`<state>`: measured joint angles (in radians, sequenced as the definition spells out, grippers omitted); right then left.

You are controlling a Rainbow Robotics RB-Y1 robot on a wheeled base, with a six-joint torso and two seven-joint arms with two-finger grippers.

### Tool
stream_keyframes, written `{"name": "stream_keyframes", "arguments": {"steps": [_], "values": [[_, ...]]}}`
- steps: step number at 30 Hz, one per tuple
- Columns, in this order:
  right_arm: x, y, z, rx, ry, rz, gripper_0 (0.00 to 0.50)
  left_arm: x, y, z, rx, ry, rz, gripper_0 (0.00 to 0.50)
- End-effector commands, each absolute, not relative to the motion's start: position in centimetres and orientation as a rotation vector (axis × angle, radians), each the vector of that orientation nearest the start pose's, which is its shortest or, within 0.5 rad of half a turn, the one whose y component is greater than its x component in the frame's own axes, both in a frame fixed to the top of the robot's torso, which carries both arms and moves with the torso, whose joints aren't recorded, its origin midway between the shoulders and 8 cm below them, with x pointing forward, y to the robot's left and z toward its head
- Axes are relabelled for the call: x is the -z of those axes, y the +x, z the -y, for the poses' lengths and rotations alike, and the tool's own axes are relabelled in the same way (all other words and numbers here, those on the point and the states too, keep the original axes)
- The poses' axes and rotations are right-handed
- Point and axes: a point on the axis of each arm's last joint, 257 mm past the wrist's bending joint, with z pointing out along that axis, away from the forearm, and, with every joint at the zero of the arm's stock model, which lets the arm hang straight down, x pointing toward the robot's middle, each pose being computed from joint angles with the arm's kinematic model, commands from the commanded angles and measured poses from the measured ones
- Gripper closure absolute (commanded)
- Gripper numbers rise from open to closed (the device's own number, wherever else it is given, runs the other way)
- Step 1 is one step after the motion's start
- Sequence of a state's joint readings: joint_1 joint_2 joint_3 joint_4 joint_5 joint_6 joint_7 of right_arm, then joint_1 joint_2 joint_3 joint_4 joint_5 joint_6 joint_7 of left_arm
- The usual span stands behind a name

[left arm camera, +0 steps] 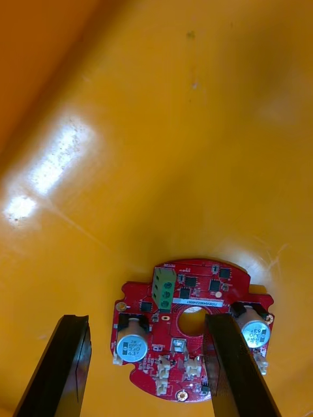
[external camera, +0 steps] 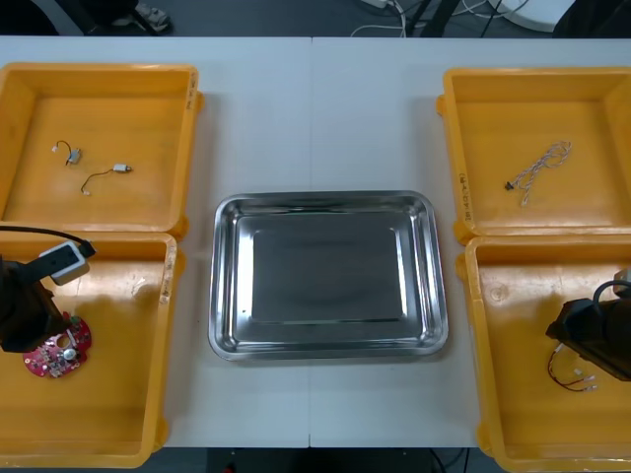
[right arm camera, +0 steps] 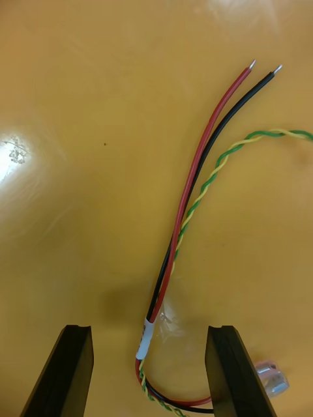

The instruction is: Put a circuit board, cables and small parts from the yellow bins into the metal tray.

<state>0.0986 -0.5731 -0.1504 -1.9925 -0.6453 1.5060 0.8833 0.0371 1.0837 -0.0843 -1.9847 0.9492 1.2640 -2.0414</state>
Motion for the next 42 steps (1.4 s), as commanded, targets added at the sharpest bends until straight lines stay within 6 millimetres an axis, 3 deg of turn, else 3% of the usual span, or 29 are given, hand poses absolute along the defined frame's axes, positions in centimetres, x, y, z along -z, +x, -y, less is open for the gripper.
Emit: {"name": "stream_keyframes", "arguments": {"steps": [1, 21, 22, 23, 24, 35, 39, 42], "values": [[33.9, 35.0, 34.8, -0.265, 0.877, -2.639, 0.0, 28.6, 36.6, -39.8, -0.3, 1.401, -2.414, 0.0], [35.2, 34.7, 34.4, -0.244, 0.876, -2.658, 0.0, 30.3, 36.7, -39.5, -0.311, 1.42, -2.398, 0.0], [35.2, 34.7, 34.2, -0.247, 0.874, -2.659, 0.365, 30.4, 36.8, -39.5, -0.309, 1.417, -2.396, 0.0], [35.2, 34.7, 34.2, -0.247, 0.874, -2.659, 0.365, 30.4, 36.8, -39.5, -0.309, 1.417, -2.396, 0.0], [35.2, 34.7, 34.3, -0.247, 0.877, -2.657, 0.485, 30.6, 36.8, -39.5, -0.308, 1.417, -2.396, 0.0], [34.7, 35.3, 34.7, -0.244, 0.876, -2.636, 0.5, 31.0, 37.1, -39.5, -0.31, 1.42, -2.391, 0.0], [33.5, 36.0, 35.2, -0.234, 0.867, -2.618, 0.5, 30.9, 37.2, -39.3, -0.307, 1.422, -2.386, 0.0], [32.6, 36.4, 35.4, -0.225, 0.854, -2.614, 0.5, 30.8, 37.3, -39.2, -0.309, 1.422, -2.381, 0.026]]}}
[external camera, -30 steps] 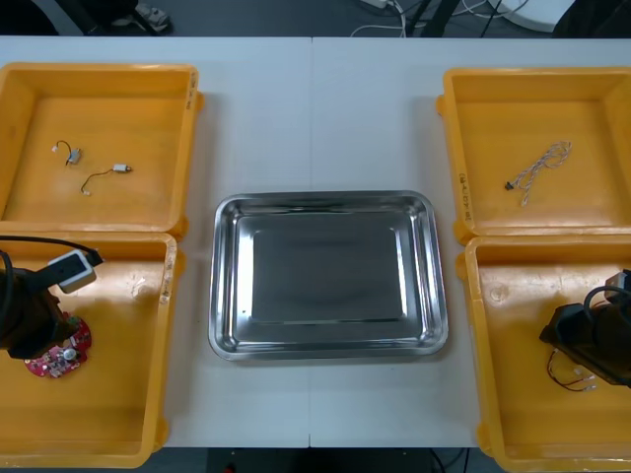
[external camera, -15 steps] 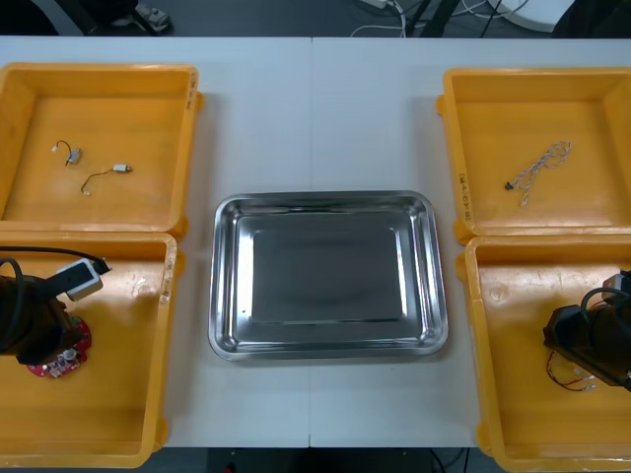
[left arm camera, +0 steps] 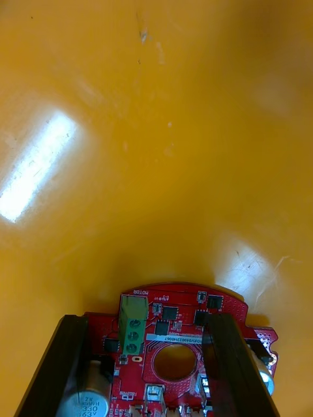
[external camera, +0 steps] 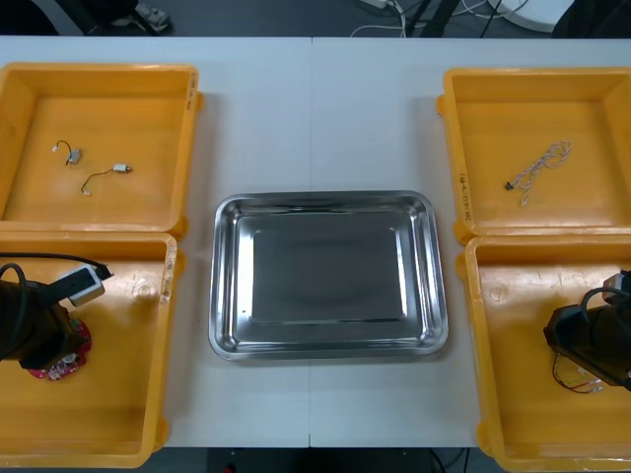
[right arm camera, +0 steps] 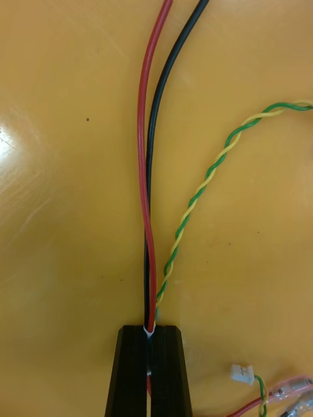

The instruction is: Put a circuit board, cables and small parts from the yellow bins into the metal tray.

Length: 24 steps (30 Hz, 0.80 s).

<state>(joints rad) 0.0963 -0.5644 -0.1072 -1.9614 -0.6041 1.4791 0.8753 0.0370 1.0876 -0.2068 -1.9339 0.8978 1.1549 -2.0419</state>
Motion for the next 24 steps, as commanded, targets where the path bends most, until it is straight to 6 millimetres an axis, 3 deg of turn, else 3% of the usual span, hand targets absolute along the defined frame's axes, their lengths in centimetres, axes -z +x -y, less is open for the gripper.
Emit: {"name": "stream_keyframes", "arguments": {"steps": [1, 3, 4, 6, 7, 18, 24], "values": [[31.5, 36.6, 35.6, -0.213, 0.848, -2.61, 0.5, 30.7, 37.4, -39.2, -0.309, 1.422, -2.38, 0.129], [30.5, 36.6, 35.8, -0.201, 0.84, -2.611, 0.5, 30.7, 37.4, -39.2, -0.309, 1.422, -2.38, 0.204], [29.8, 36.5, 35.9, -0.192, 0.835, -2.61, 0.5, 30.6, 37.5, -39.2, -0.311, 1.424, -2.377, 0.273], [28.6, 36.3, 36.2, -0.177, 0.829, -2.609, 0.5, 30.6, 37.5, -39.2, -0.311, 1.422, -2.376, 0.477], [28.1, 36.2, 36.3, -0.171, 0.828, -2.608, 0.5, 30.6, 37.5, -39.1, -0.309, 1.421, -2.375, 0.497], [22.2, 34.9, 37.4, -0.05, 0.778, -2.589, 0.5, 30.4, 37.7, -39.0, -0.308, 1.422, -2.37, 0.5], [19.9, 35.5, 36.9, -0.054, 0.717, -2.533, 0.5, 29.2, 38.2, -38.7, -0.31, 1.43, -2.376, 0.5]]}}
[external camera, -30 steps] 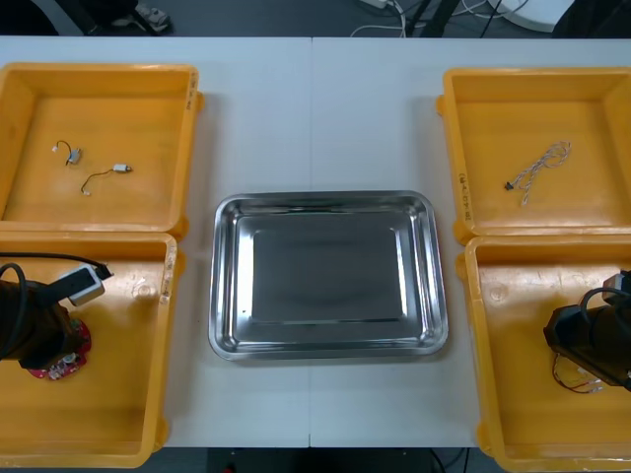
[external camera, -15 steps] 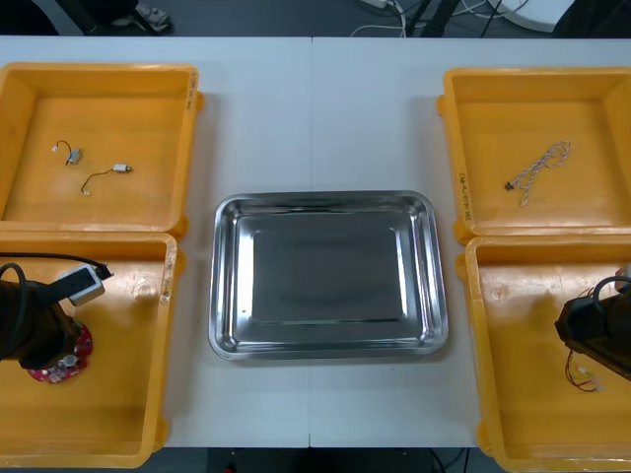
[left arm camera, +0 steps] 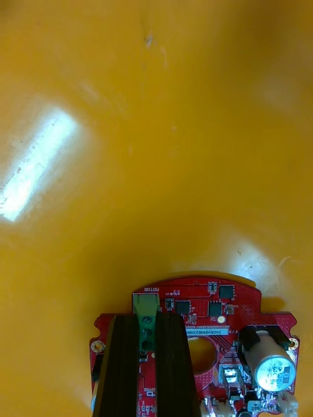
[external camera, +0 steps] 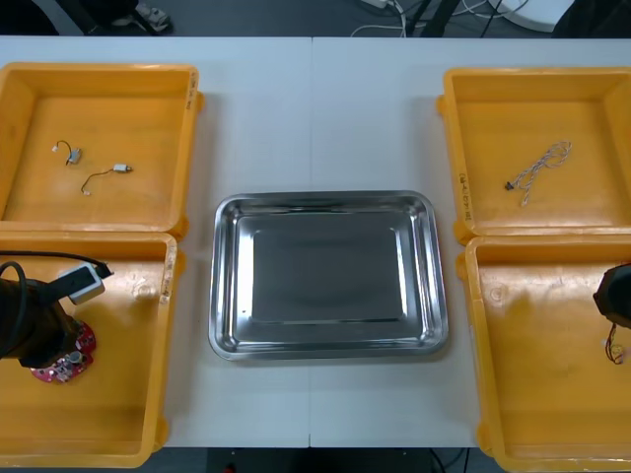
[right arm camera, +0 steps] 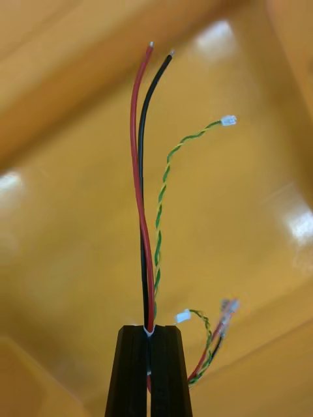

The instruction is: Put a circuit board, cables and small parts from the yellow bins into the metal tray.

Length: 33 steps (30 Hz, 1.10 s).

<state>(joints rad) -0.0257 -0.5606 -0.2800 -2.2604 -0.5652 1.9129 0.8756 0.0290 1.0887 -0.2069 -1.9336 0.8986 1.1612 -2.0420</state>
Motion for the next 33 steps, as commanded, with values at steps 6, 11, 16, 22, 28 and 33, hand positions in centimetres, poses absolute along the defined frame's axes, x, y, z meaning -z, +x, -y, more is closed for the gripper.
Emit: {"name": "stream_keyframes", "arguments": {"steps": [6, 11, 16, 22, 28, 33], "values": [[18.0, 35.8, 37.3, -0.019, 0.652, -2.5, 0.5, 26.6, 38.4, -38.4, -0.318, 1.416, -2.387, 0.5], [16.6, 35.7, 38.0, -0.005, 0.598, -2.509, 0.5, 24.3, 38.4, -37.8, -0.306, 1.378, -2.399, 0.5], [15.3, 35.5, 38.9, 0.024, 0.547, -2.517, 0.5, 22.1, 38.5, -36.8, -0.291, 1.299, -2.424, 0.5], [14.2, 35.2, 39.3, 0.063, 0.476, -2.543, 0.5, 19.9, 37.9, -34.8, -0.301, 1.191, -2.467, 0.5], [13.1, 35.2, 38.5, 0.055, 0.373, -2.571, 0.5, 18.2, 37.0, -32.7, -0.285, 1.099, -2.507, 0.5], [12.3, 35.5, 36.9, 0.005, 0.279, -2.582, 0.5, 17.1, 36.3, -30.6, -0.258, 1.039, -2.529, 0.5]]}}
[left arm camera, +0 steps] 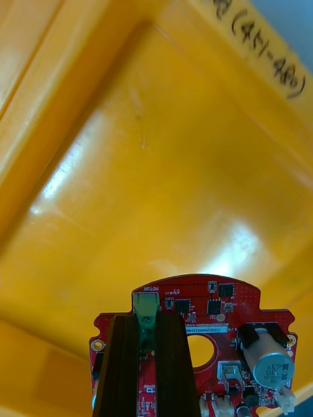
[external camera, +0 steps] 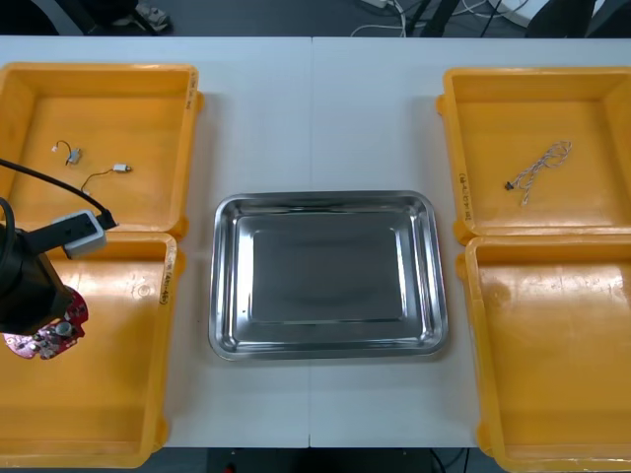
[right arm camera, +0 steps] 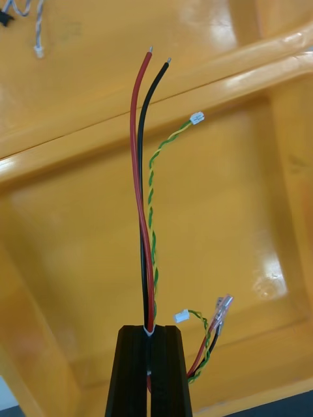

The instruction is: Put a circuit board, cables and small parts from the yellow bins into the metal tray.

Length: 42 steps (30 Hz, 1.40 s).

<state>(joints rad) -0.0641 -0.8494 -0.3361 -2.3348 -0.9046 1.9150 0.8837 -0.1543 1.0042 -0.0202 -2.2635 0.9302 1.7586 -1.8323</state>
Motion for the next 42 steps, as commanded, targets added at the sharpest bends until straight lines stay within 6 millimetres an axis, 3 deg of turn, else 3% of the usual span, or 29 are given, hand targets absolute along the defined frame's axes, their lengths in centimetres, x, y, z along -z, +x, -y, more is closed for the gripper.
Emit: {"name": "stream_keyframes", "arguments": {"steps": [1, 6, 15, 24, 33, 42], "values": [[12.0, 35.6, 36.4, -0.004, 0.244, -2.583, 0.5, 16.9, 36.1, -30.1, -0.254, 1.032, -2.531, 0.5], [11.7, 35.8, 35.0, 0.013, 0.034, -2.602, 0.5, 16.5, 35.4, -27.6, -0.228, 0.992, -2.549, 0.5], [11.5, 36.0, 31.9, 0.018, -0.279, -2.611, 0.5, 16.2, 36.5, -21.1, -0.121, 0.897, -2.514, 0.5], [12.1, 35.5, 29.3, -0.015, -0.447, -2.633, 0.5, 17.2, 37.6, -16.6, -0.112, 0.818, -2.507, 0.5], [13.0, 34.8, 26.9, 0.024, -0.605, -2.633, 0.5, 19.0, 38.4, -13.2, -0.106, 0.731, -2.551, 0.5], [14.1, 34.2, 25.2, 0.032, -0.715, -2.645, 0.5, 21.2, 38.9, -11.5, -0.102, 0.65, -2.596, 0.5]]}}
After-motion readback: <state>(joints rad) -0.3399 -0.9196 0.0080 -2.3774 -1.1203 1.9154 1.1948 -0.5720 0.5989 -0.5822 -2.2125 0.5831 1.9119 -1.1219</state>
